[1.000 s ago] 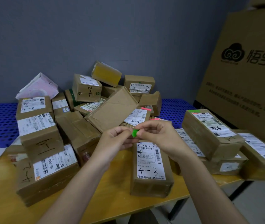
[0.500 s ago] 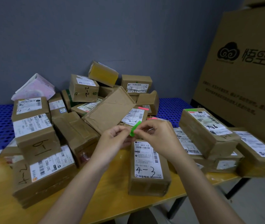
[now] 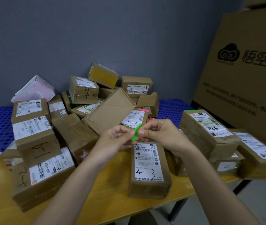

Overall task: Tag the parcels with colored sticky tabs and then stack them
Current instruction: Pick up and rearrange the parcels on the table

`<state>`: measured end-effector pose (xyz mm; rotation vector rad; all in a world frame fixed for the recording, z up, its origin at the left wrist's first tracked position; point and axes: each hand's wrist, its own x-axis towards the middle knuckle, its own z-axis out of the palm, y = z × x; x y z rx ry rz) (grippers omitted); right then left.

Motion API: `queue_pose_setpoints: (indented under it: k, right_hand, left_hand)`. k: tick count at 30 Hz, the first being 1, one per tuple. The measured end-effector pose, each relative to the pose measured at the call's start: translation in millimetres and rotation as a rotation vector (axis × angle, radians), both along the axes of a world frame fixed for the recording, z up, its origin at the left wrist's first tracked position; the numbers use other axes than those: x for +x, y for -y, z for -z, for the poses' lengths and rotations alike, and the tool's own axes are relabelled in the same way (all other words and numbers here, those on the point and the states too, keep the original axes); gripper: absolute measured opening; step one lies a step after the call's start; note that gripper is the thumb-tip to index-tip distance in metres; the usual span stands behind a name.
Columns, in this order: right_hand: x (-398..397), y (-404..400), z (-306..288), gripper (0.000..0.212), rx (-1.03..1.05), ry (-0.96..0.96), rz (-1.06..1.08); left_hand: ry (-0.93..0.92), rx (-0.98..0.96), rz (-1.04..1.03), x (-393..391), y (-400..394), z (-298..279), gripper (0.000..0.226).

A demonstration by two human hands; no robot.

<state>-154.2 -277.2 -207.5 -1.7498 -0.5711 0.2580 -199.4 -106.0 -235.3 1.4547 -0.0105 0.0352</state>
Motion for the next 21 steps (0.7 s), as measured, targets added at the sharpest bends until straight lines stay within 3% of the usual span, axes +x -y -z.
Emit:
queue_pose_setpoints:
  k: [10, 15, 17, 21]
  right_hand:
    - [-7, 10, 20, 0.01, -0.039, 0.089, 0.15]
    - [-4, 34, 29, 0.013, -0.087, 0.258, 0.552]
    - [-2, 46, 37, 0.011, -0.209, 0.453, 0.633]
    - [1, 53, 57, 0.018, -0.734, 0.839, 0.423]
  left_hand:
    - [0.027, 0.147, -0.006, 4, 11, 8, 0.004]
    - [-0.048, 0.242, -0.079, 11, 14, 18, 0.005]
    - [-0.062, 0.213, -0.09, 14, 16, 21, 0.01]
    - [-0.113, 0.075, -0.011, 20, 26, 27, 0.013]
